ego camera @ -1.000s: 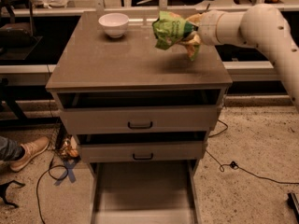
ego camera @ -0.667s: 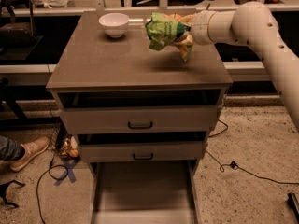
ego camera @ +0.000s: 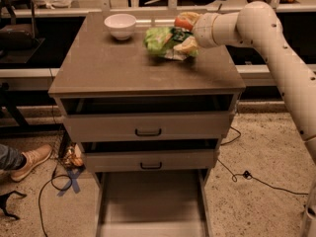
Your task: Pick green rice chip bag from bottom drawer and place on counter
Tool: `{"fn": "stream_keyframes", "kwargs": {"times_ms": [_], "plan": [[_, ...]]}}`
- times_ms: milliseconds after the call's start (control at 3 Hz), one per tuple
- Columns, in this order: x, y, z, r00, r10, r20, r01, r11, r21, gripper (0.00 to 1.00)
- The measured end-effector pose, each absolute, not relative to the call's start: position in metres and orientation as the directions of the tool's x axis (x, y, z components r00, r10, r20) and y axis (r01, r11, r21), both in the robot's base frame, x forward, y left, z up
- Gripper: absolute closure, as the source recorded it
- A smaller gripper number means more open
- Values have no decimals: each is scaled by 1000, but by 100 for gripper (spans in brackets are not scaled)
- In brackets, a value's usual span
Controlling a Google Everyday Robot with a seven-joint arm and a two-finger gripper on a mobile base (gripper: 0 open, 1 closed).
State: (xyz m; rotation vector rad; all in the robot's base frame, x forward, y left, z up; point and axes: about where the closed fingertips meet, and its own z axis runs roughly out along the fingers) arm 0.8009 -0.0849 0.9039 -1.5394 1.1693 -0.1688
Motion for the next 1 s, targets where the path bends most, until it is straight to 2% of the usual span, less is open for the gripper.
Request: {"fn": "stream_keyframes", "kwargs": {"times_ms": [333, 1000], "plan": [[799, -87, 901, 493, -723, -484, -574, 148, -805, 0], [761, -130, 915, 471, -726, -501, -524, 227, -821, 0]]}}
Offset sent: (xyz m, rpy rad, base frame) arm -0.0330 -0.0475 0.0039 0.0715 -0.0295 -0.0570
